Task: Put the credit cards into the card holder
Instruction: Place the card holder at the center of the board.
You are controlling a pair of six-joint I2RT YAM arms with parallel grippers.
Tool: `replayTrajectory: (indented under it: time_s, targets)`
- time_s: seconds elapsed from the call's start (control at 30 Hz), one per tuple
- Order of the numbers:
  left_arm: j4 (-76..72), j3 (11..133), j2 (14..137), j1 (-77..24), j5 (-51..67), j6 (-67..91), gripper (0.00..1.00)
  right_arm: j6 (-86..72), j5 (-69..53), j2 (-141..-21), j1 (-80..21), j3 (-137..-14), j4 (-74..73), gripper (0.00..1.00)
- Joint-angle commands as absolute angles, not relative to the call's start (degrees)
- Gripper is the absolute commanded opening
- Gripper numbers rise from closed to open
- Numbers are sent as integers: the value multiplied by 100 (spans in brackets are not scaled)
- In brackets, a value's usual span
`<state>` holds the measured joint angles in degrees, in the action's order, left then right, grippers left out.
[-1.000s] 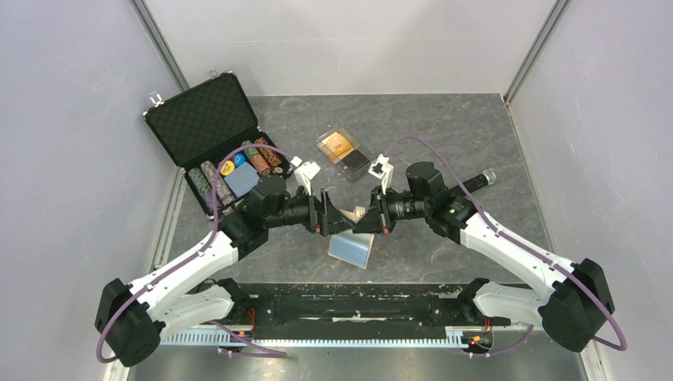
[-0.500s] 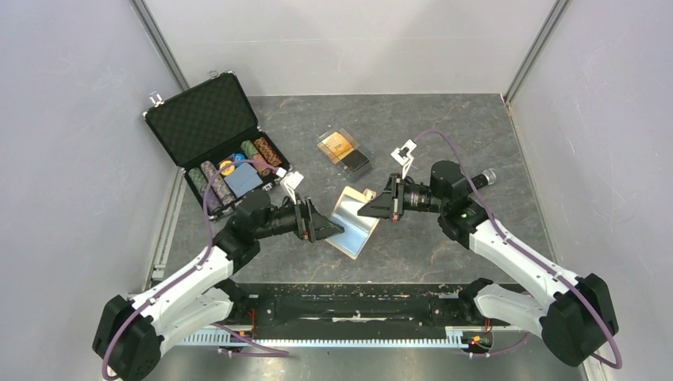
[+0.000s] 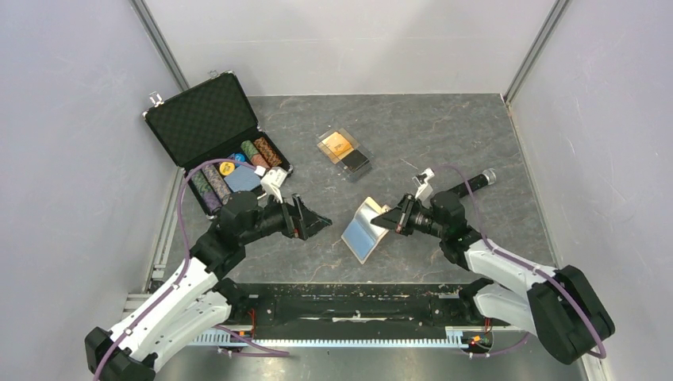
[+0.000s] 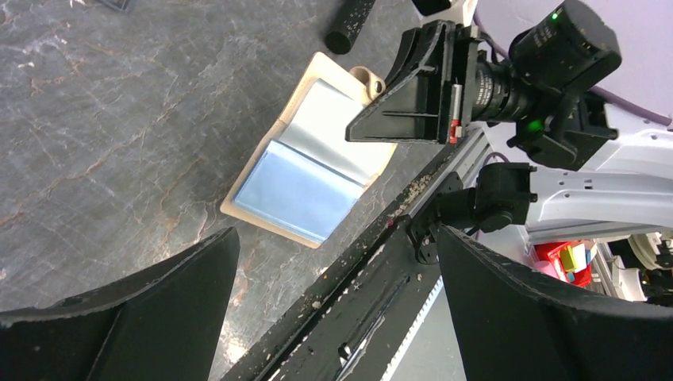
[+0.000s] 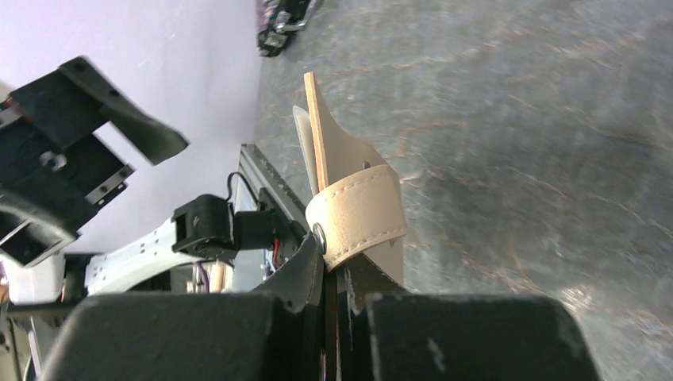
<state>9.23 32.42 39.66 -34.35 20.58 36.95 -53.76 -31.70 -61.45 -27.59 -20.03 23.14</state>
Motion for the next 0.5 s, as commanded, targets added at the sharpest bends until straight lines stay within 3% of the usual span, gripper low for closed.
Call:
replayTrajectory:
  time_s: [0.0,0.23,0.3,0.47]
  targets:
    - [1149,3328,3929,-3412,1966,3526,100,-6077,-2524,-6391,-2750,-1411,3740,0]
    - [783,3084,3967,-3415,2077,3805,100,-6191,-1963,-6488,-2751,-664,3575,2]
    - [735,3051,4004,-3410,2087,3847,100,-6060,-1749,-6328,-2756,-634,3104,14]
    - [618,2984,4057,-3410,2162,3934,100,-5475,-847,-5541,-2751,-838,1546,59]
